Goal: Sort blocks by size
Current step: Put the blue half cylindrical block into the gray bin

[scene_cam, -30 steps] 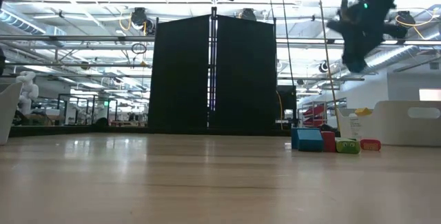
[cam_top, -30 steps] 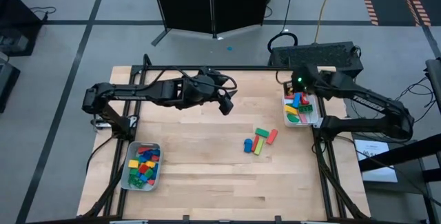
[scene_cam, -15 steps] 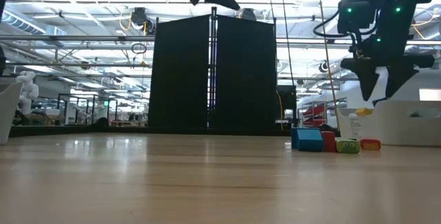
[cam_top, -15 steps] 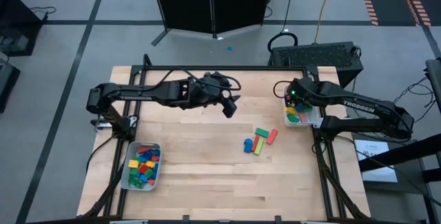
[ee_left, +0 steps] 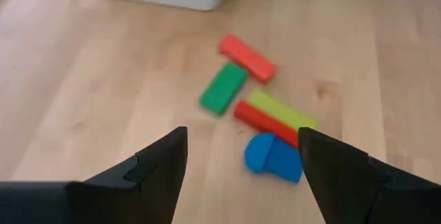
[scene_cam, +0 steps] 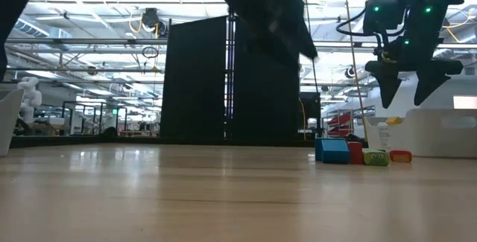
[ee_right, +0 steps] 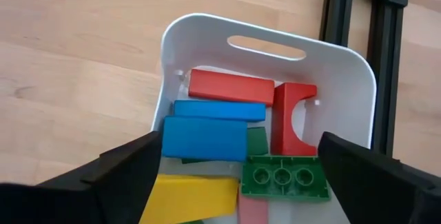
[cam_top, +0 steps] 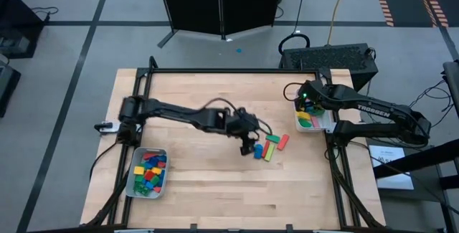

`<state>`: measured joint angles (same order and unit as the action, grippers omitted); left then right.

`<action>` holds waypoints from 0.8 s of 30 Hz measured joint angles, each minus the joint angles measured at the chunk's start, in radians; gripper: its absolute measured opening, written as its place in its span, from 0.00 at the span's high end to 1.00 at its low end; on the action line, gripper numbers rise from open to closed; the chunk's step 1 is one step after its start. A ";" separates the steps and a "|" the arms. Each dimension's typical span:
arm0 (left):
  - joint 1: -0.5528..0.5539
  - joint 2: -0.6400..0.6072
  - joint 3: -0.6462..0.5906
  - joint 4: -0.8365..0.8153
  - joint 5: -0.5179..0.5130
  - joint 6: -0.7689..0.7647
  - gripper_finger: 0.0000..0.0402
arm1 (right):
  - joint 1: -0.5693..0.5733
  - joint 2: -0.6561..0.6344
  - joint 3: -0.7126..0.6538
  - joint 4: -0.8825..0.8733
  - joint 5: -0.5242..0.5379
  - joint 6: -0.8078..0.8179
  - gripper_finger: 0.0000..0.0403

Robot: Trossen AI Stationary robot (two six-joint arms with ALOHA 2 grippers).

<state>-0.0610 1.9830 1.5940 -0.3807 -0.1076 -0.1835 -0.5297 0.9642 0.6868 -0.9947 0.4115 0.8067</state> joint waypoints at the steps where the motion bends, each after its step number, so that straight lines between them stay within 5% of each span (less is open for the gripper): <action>1: -0.011 0.025 0.000 0.038 0.000 0.019 0.32 | 0.000 0.000 0.000 0.004 0.000 -0.008 0.06; 9: -0.052 0.161 0.000 0.215 0.006 0.041 0.32 | 0.000 0.000 0.000 0.010 0.001 -0.050 0.06; 24: -0.027 0.292 0.002 0.216 -0.022 -0.009 0.33 | 0.000 0.000 0.000 0.017 0.001 -0.094 0.06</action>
<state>-0.0885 2.2746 1.5963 -0.1651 -0.1300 -0.1926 -0.5293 0.9642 0.6872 -0.9775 0.4129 0.7128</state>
